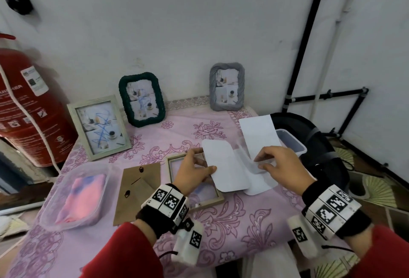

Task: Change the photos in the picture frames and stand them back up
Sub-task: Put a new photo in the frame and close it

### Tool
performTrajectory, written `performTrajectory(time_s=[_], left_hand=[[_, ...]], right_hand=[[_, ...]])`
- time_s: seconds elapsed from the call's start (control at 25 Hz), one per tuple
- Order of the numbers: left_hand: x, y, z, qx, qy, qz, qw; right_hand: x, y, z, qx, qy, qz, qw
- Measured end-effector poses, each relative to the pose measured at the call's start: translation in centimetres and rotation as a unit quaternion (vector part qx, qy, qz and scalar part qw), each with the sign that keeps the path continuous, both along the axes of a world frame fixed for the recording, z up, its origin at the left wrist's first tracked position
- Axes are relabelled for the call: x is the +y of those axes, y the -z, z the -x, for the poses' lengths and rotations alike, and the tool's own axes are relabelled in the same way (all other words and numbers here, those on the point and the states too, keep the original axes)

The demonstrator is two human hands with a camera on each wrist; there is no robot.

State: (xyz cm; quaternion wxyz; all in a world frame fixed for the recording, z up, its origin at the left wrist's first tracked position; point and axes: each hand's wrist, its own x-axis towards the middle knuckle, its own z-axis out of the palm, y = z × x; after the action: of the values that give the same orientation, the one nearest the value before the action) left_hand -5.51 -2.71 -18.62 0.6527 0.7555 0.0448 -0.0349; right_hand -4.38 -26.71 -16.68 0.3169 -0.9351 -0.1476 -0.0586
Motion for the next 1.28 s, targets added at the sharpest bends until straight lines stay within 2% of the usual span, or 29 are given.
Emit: performTrajectory(time_s=[0.2, 0.48, 0.56, 0.68, 0.88, 1.0, 1.12, 1.28], left_hand=[[-3.2, 1.0, -0.3, 0.013, 0.003, 0.018, 1.0], [-5.9, 1.5, -0.8, 0.043, -0.005, 0.025, 0.999], [-5.7, 1.6, -0.9, 0.038, 0.004, -0.039, 0.998], [-5.2, 1.1, -0.9, -0.021, 0.022, -0.165, 0.986], [-4.9, 0.5, -1.6, -0.08, -0.006, -0.252, 0.964], [-5.0, -0.1, -1.9, -0.123, -0.024, -0.237, 0.963], [-5.6, -0.8, -3.0, -0.161, -0.037, -0.214, 0.963], [-6.9, -1.3, -5.1, -0.146, -0.047, -0.196, 0.969]], right_hand=[[-0.5, 0.3, 0.1, -0.015, 0.003, -0.052, 0.999], [-0.5, 0.4, 0.5, -0.005, -0.002, -0.055, 0.998], [-0.4, 0.6, 0.6, 0.004, -0.01, -0.04, 0.999], [-0.3, 0.6, 0.7, 0.02, -0.016, -0.031, 0.999], [-0.4, -0.7, 0.4, 0.057, -0.016, -0.064, 0.996], [-1.3, -1.7, -1.3, 0.039, 0.031, -0.088, 0.995], [-2.8, -2.3, -4.0, 0.015, 0.119, -0.105, 0.987], [-4.0, -1.7, -6.9, 0.042, 0.168, -0.031, 0.984]])
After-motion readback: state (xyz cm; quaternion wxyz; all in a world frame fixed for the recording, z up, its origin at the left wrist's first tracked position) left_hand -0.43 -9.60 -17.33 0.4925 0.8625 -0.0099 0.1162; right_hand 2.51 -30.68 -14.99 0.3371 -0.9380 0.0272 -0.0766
